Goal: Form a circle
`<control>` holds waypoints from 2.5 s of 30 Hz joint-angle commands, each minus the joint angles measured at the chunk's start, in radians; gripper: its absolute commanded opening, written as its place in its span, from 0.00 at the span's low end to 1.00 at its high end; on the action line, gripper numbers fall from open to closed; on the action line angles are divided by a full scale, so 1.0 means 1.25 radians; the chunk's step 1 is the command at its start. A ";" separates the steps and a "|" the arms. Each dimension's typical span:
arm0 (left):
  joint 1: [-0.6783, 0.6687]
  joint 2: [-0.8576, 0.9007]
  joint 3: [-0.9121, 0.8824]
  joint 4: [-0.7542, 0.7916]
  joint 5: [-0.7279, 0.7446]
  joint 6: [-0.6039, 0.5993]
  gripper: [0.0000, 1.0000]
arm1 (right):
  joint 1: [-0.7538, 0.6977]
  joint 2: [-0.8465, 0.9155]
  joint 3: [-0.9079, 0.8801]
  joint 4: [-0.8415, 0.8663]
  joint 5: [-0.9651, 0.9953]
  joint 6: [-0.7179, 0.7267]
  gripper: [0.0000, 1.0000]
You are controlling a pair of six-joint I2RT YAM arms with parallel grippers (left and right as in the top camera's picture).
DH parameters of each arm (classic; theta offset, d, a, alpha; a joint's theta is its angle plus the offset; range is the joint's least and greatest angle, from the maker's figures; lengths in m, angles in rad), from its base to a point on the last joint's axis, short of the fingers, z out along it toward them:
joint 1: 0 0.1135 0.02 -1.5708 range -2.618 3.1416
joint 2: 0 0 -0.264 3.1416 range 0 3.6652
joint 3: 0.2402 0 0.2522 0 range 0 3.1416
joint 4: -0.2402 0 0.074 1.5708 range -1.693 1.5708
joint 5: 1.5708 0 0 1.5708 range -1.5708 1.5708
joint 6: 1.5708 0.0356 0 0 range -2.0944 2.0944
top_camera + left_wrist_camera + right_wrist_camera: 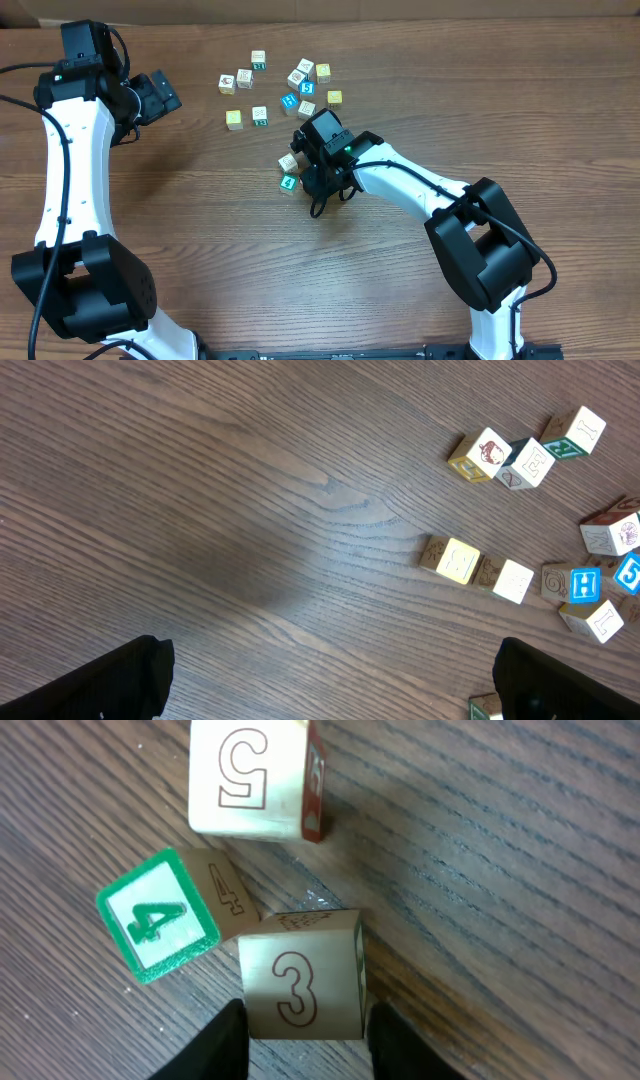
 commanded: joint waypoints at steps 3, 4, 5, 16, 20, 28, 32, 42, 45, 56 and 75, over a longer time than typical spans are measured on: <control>-0.002 0.005 0.000 0.001 0.003 -0.004 1.00 | 0.009 0.015 -0.005 0.005 -0.002 -0.002 0.43; -0.002 0.005 0.000 0.001 0.003 -0.004 1.00 | 0.009 0.015 -0.005 0.005 -0.002 -0.002 0.44; -0.002 0.005 0.000 0.001 0.002 -0.004 0.99 | 0.009 0.015 -0.005 0.005 -0.002 -0.002 0.45; -0.002 0.005 0.000 0.001 0.003 -0.004 0.99 | 0.009 -0.008 -0.003 0.004 0.003 -0.002 0.47; -0.002 0.005 0.000 0.001 0.003 -0.005 0.99 | 0.008 -0.045 -0.003 -0.002 0.039 -0.002 0.47; -0.002 0.005 0.000 0.001 0.003 -0.004 0.99 | 0.008 -0.153 0.036 -0.037 0.109 0.049 0.41; -0.002 0.005 0.000 0.001 0.003 -0.004 0.99 | 0.005 -0.168 0.169 -0.182 0.138 0.065 0.38; -0.002 0.005 0.000 0.001 0.003 -0.004 1.00 | -0.068 -0.166 0.366 -0.327 0.136 0.218 0.04; -0.002 0.005 0.000 0.001 0.003 -0.004 0.99 | -0.096 -0.158 0.365 -0.332 0.126 0.233 0.04; -0.002 0.005 0.000 0.001 0.003 -0.005 1.00 | -0.113 -0.038 0.364 -0.333 0.105 0.285 0.04; -0.002 0.005 0.000 0.001 0.003 -0.004 0.99 | -0.098 0.143 0.361 -0.349 0.029 0.337 0.04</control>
